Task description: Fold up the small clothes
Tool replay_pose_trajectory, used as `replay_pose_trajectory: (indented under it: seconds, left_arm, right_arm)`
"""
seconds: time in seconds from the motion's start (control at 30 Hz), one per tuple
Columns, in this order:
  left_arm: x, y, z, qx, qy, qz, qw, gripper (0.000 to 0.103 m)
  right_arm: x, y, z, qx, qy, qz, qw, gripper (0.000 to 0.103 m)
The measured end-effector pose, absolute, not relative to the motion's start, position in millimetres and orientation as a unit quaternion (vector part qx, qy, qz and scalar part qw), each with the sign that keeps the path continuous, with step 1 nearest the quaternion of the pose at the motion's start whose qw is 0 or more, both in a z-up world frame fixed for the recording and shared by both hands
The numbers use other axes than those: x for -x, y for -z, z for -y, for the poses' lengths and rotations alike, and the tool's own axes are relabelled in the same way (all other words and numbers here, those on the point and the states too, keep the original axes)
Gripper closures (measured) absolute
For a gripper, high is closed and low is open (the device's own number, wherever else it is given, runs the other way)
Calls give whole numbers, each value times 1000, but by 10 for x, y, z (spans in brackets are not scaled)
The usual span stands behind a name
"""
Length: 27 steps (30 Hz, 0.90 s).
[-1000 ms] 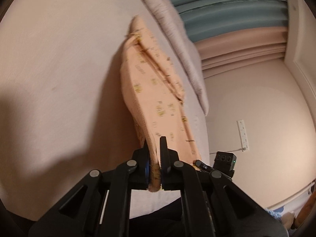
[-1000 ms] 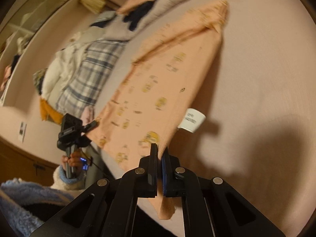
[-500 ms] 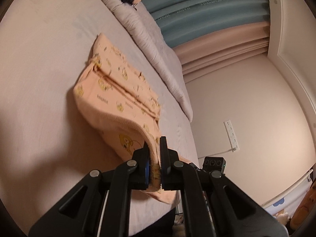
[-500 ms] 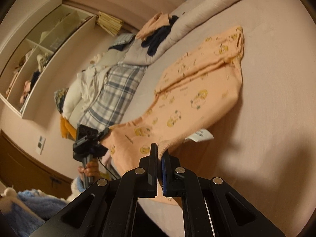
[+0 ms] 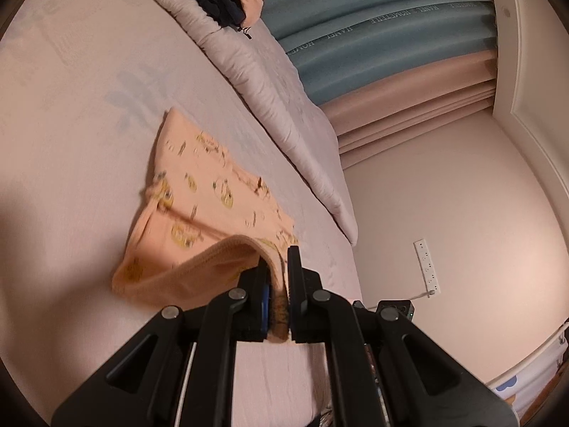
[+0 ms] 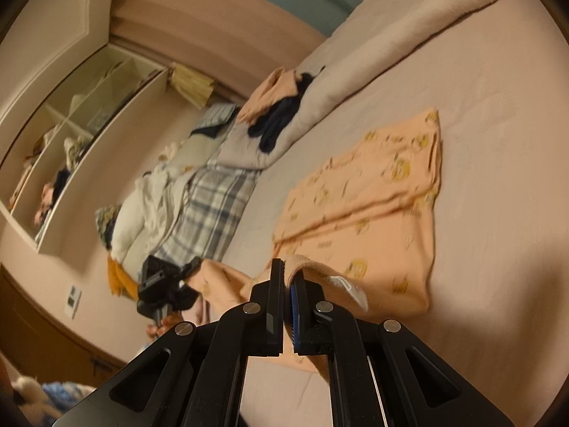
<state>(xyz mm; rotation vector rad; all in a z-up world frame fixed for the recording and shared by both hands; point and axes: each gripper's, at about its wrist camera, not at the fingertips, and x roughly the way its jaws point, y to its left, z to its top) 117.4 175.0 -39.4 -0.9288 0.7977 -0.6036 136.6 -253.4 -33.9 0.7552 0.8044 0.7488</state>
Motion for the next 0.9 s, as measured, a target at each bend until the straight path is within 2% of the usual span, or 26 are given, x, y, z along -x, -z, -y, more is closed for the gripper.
replay_pose_trajectory:
  seconds: [0.47,0.77,0.87,0.9]
  left_arm:
    - [-2288,552,-1733,431,230,-409,770,99]
    - [-2807,1159,-1695,465,151,-474,732,98]
    - [-2793,1218,-1656,451,158,-483,734,97]
    - [-2780,1214,-1658,448,160,-483,735,97]
  right_arm:
    - [-2264,495,2644,-390,-293,-395,779,97]
    - [-2812,981,2687,-420,-207,-469,749,97]
    - [-2788,1010,2706,-419,-210,-480,742,90]
    - [-2753,978,2715,-416,-219,-478,742,81]
